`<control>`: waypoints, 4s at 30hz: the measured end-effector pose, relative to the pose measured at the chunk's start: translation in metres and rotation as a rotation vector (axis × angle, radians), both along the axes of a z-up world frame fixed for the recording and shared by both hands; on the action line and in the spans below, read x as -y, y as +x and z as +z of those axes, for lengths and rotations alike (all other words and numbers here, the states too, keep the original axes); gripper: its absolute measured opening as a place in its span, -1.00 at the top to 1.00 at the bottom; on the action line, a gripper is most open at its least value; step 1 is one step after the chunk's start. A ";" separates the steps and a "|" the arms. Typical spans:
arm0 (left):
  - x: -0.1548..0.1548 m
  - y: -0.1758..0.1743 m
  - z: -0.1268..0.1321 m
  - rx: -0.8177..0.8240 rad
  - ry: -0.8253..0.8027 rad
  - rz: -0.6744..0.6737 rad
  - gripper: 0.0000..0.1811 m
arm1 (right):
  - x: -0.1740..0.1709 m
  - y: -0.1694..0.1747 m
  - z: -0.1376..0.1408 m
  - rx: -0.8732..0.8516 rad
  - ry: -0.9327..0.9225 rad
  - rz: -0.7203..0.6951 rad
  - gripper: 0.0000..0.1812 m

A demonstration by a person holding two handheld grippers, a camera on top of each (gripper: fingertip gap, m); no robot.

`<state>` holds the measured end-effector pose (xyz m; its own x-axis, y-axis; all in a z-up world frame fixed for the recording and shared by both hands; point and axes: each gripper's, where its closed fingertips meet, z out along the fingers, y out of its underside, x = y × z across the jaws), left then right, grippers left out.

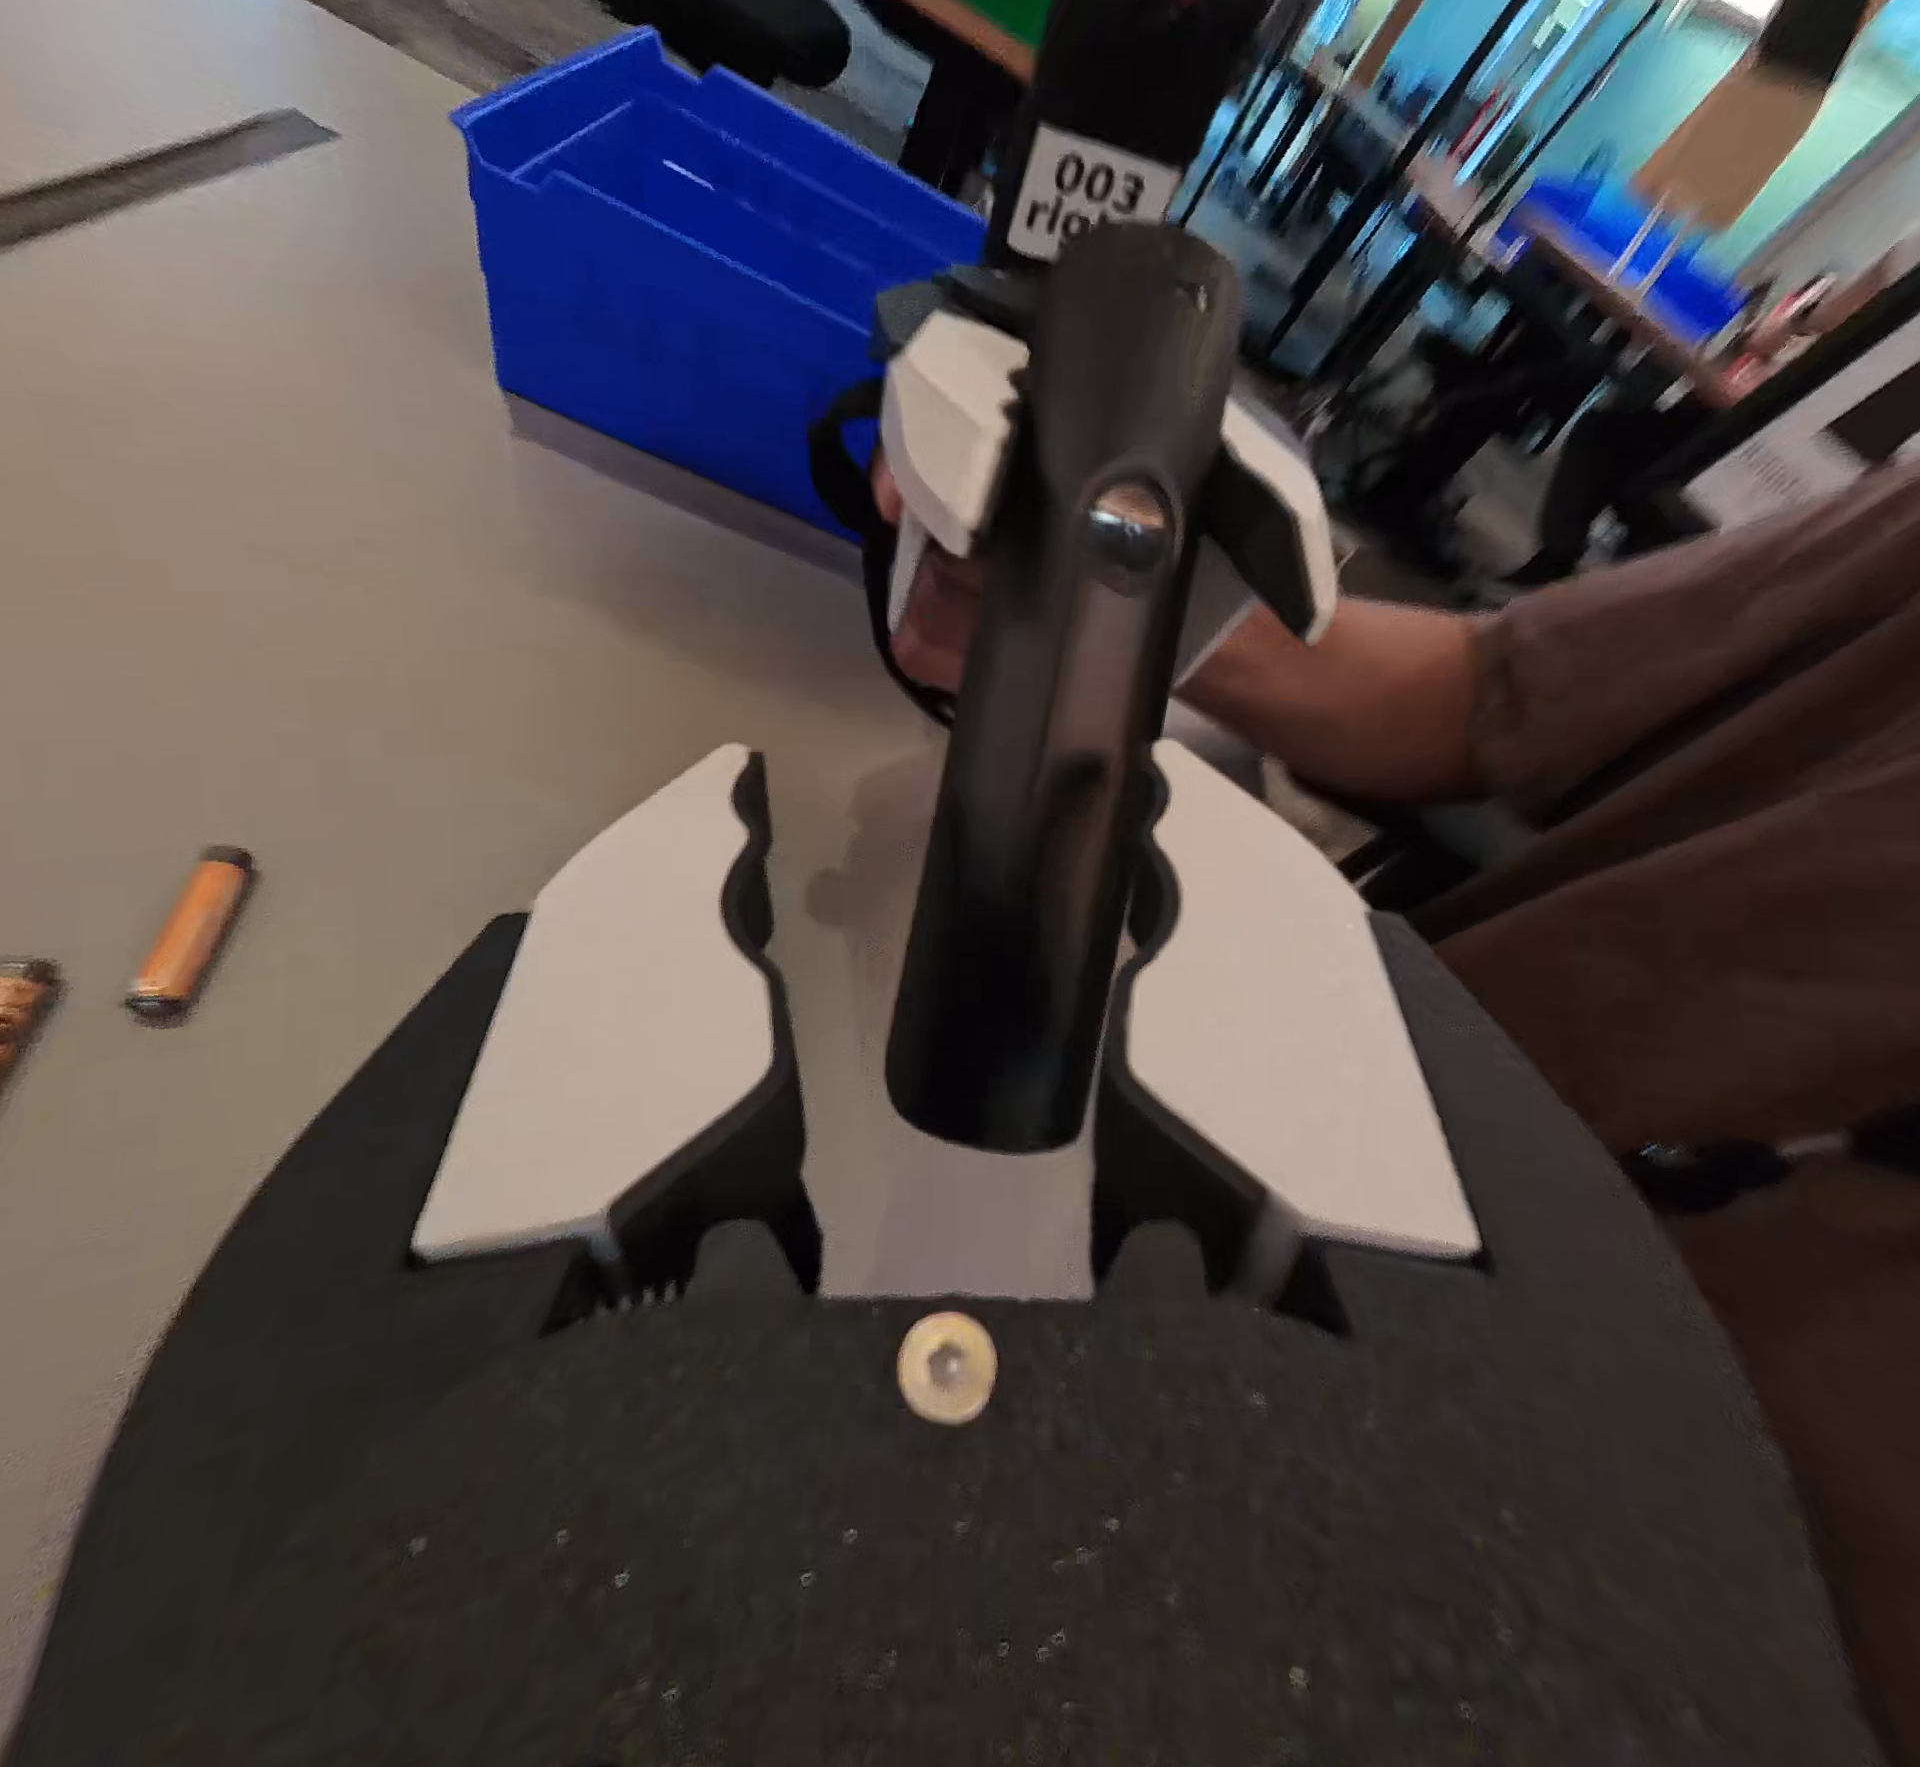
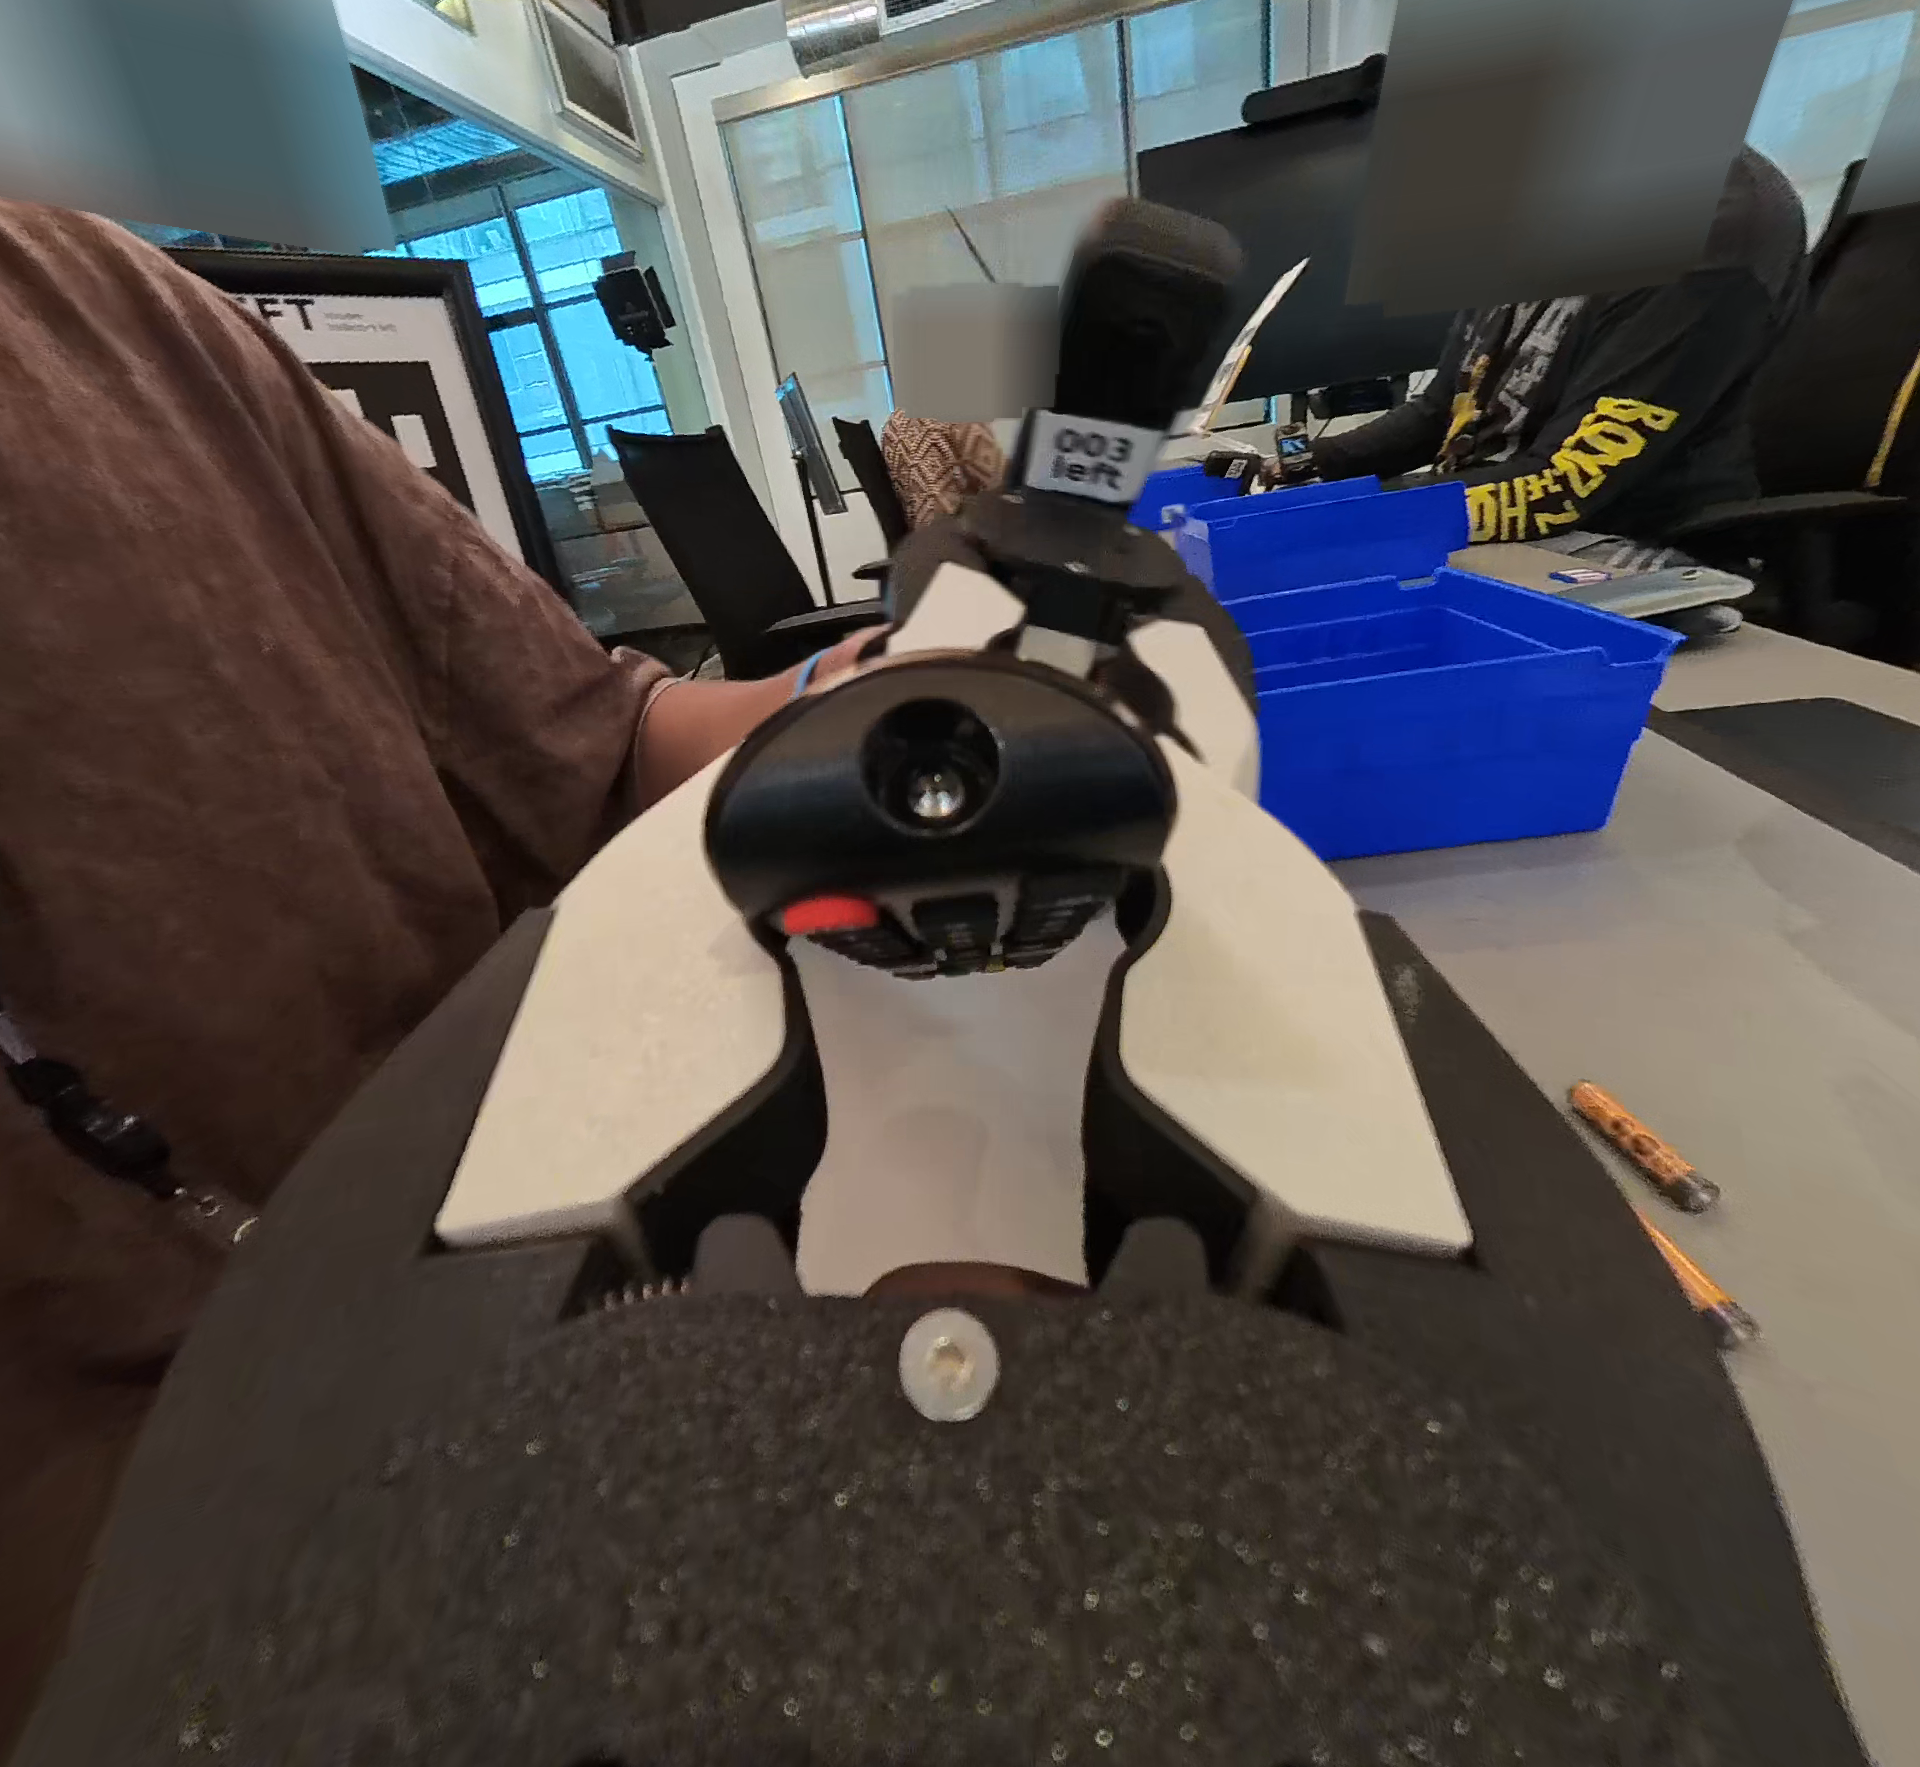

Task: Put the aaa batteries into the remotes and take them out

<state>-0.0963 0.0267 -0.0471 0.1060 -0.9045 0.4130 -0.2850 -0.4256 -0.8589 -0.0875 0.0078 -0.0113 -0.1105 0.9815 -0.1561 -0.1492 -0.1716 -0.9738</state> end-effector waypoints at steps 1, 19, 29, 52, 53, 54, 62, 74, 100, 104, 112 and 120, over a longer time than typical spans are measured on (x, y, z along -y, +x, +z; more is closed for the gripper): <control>-0.001 0.002 0.000 0.027 -0.058 0.002 0.20 | 0.003 0.000 0.000 0.001 0.001 0.017 0.33; 0.016 0.037 0.004 0.154 -0.583 -0.265 0.37 | 0.006 -0.009 -0.014 0.056 0.019 0.031 0.33; 0.073 0.024 -0.029 0.024 -0.372 -0.605 0.18 | 0.006 -0.004 0.008 -0.150 -0.161 0.134 0.33; -0.011 -0.006 -0.075 -0.423 0.425 -0.038 0.34 | -0.040 -0.005 -0.020 0.120 -0.246 -0.187 0.16; -0.022 -0.012 -0.078 -0.464 0.459 -0.002 0.33 | -0.048 0.000 -0.024 0.160 -0.274 -0.236 0.17; -0.032 -0.019 -0.082 -0.508 0.490 0.035 0.33 | -0.055 0.005 -0.027 0.198 -0.315 -0.284 0.15; -0.051 -0.037 -0.102 -0.702 0.590 0.060 0.33 | -0.072 0.014 -0.055 0.386 -0.567 -0.464 0.34; -0.048 -0.030 -0.117 -0.850 0.627 0.068 0.34 | -0.068 0.017 -0.089 0.581 -0.622 -0.540 0.52; -0.058 -0.021 -0.113 -0.797 0.683 0.185 0.34 | -0.069 0.022 -0.079 0.346 -0.830 -0.322 0.68; -0.067 -0.023 -0.104 -0.772 0.651 0.294 0.34 | -0.083 0.030 -0.067 0.072 -0.923 -0.449 0.63; -0.065 -0.019 -0.098 -0.727 0.610 0.348 0.34 | -0.081 0.016 -0.059 -0.148 -0.871 -0.613 0.74; -0.058 -0.015 -0.096 -0.689 0.584 0.367 0.34 | -0.080 0.016 -0.058 -0.058 -0.799 -0.712 0.72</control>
<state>-0.1111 0.0843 -0.1429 0.4725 -0.8097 -0.3480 -0.7386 -0.1483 -0.6577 -0.0718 0.0879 -0.0697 0.4197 0.4387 -0.7946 -0.5087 -0.6113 -0.6062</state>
